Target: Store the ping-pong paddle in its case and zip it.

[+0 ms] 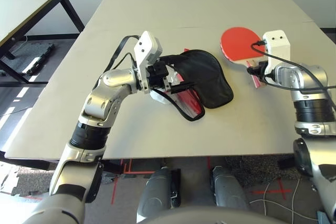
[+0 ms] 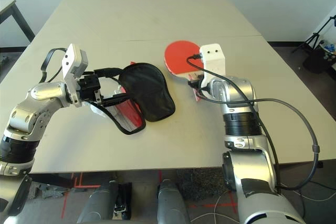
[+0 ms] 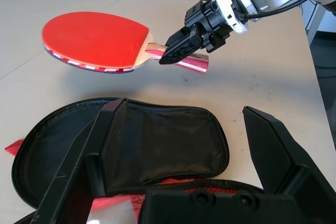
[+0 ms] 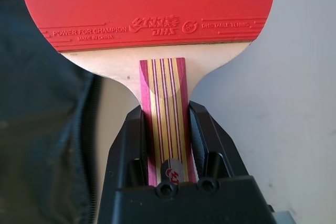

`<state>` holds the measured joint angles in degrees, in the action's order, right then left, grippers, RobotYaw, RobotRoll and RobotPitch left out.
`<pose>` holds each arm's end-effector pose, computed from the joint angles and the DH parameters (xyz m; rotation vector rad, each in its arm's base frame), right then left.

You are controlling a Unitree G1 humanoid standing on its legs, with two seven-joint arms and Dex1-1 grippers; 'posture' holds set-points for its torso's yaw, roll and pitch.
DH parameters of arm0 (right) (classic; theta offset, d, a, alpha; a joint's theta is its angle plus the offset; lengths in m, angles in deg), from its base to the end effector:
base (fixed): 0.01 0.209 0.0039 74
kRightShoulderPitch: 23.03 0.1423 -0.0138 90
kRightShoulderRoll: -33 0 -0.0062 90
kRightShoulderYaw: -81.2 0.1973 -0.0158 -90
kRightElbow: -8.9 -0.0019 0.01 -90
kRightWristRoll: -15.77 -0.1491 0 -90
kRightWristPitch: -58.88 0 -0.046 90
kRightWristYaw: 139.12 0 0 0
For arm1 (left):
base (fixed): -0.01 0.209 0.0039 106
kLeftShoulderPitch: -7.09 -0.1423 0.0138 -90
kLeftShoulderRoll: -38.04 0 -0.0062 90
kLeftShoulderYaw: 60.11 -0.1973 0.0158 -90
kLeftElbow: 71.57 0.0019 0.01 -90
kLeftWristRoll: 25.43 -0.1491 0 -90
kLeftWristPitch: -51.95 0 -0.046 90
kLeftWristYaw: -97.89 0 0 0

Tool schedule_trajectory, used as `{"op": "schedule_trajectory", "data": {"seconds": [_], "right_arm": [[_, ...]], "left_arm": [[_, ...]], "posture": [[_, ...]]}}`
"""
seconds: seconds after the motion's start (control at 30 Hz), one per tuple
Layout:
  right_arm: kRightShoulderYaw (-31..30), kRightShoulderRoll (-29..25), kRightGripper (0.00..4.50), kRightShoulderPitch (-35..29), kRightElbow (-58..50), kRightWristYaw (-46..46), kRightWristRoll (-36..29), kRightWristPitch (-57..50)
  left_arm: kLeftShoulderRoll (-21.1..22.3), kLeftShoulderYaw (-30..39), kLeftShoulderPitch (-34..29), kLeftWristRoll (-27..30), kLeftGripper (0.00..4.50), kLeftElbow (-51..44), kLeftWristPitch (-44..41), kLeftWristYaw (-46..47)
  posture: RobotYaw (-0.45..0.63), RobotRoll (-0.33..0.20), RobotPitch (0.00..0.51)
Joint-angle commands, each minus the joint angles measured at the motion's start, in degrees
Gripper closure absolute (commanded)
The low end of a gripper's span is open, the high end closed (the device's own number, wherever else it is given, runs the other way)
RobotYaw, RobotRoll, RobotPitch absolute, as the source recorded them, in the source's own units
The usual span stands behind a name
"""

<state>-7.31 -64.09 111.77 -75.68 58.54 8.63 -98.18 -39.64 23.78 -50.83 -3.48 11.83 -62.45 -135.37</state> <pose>0.3240 -0.1948 0.1912 -0.1662 0.5052 0.2150 0.2942 0.1787 0.1838 0.2639 -0.0829 -1.1543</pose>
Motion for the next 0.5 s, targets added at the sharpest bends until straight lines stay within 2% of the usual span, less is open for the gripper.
{"op": "schedule_trajectory", "data": {"seconds": [0.03,0.23,0.5], "right_arm": [[-1.3,4.7,3.38,0.7,-4.8,-2.8,-0.5,-4.8],[-3.6,10.0,3.38,0.0,-7.5,-4.9,-0.1,-8.5],[-5.9,14.3,3.38,0.5,-2.6,-7.0,0.7,-9.5]], "left_arm": [[0.2,-0.7,-1.0,-0.5,0.0,-0.7,0.2,-0.1],[0.3,-0.5,-1.6,-0.6,0.0,-1.4,0.0,0.4],[0.7,-0.1,-2.3,-0.5,0.0,-2.7,-0.5,1.3]], "posture": [[0.01,0.0,0.1],[0.03,0.0,0.103],[0.06,0.0,0.106]]}}
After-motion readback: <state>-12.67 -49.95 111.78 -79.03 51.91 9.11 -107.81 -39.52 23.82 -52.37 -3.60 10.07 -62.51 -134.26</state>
